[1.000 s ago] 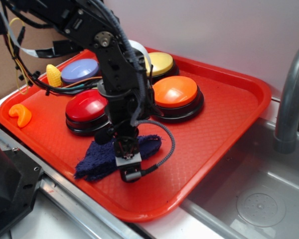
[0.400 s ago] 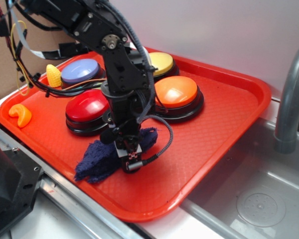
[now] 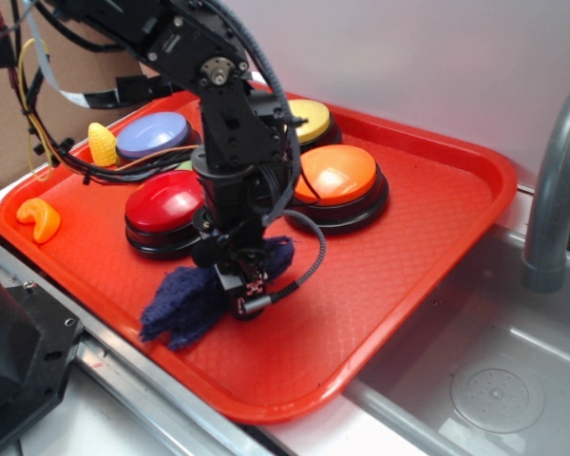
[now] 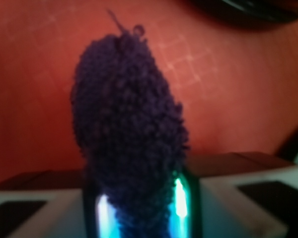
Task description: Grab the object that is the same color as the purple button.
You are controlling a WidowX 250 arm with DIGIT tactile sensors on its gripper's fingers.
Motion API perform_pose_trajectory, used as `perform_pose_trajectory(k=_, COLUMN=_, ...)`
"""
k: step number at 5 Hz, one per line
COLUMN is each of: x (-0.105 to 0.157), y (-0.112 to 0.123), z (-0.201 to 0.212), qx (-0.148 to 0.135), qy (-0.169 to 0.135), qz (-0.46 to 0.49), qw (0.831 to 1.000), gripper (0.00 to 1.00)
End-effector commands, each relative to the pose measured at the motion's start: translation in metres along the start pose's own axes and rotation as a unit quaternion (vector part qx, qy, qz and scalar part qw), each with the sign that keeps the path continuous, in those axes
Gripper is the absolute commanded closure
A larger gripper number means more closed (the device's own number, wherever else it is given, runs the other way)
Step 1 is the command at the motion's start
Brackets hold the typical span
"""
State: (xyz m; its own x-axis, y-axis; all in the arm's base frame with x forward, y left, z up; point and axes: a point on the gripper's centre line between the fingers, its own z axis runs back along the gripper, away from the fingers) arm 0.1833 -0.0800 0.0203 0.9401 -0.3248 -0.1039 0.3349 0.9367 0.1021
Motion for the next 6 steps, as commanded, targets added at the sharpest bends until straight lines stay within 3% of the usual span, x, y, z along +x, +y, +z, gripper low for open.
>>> perform_pose_trajectory(k=1, x=-0.006, y=0.021, z=0.072, qx=0.009, qy=-0.054, qz=0.083, qw=0.995, gripper=1.0)
perform_pose_trajectory(k=3, x=-0.029, y=0.062, z=0.117, qx=-0.032, qy=-0.066, qz=0.144, qw=0.987, gripper=1.0)
perform_pose_trajectory(k=4, x=-0.043, y=0.078, z=0.134, qx=-0.031, qy=-0.087, qz=0.17, qw=0.981, gripper=1.0)
perform_pose_trajectory(k=6, x=-0.056, y=0.088, z=0.142, qx=-0.022, qy=-0.088, qz=0.189, qw=0.978, gripper=1.0)
